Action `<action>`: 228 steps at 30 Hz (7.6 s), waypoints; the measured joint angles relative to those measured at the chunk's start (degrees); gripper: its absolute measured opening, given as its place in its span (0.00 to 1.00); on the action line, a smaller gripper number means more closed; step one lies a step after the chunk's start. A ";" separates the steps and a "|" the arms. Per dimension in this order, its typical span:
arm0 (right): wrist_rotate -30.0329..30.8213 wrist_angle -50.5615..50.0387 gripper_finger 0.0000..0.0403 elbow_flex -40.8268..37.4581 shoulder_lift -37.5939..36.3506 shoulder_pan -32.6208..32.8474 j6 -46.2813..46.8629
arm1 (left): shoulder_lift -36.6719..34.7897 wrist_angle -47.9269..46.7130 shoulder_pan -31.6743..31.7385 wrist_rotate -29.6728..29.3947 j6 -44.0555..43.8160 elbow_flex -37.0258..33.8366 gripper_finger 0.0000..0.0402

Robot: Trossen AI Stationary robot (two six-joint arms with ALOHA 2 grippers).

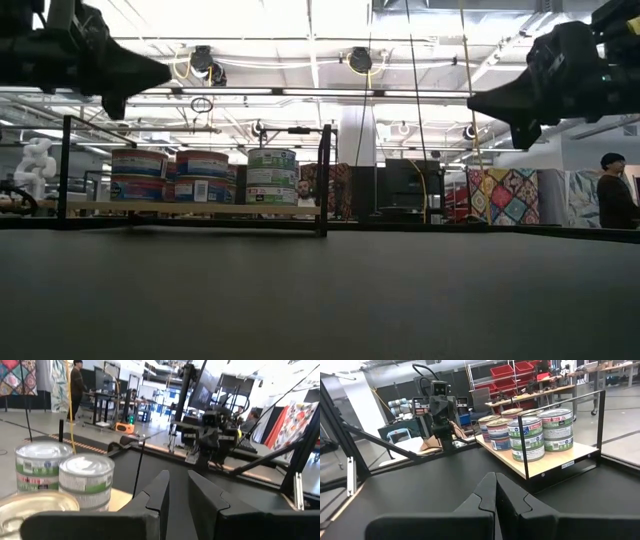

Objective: Stack canned seafood by type on shelf
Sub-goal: Return to Home Position

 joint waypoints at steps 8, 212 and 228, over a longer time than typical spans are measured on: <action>-0.18 -3.00 0.00 0.00 0.00 0.00 -1.04 | 0.00 0.00 0.00 -0.26 -2.77 -2.15 0.17; 4.47 -5.51 0.00 0.07 0.02 0.02 -1.89 | 0.17 -0.57 -0.02 0.09 9.22 -2.13 0.17; 4.48 -5.51 0.00 0.07 0.02 0.02 -1.89 | 0.19 -0.57 -0.02 0.09 9.22 -2.13 0.17</action>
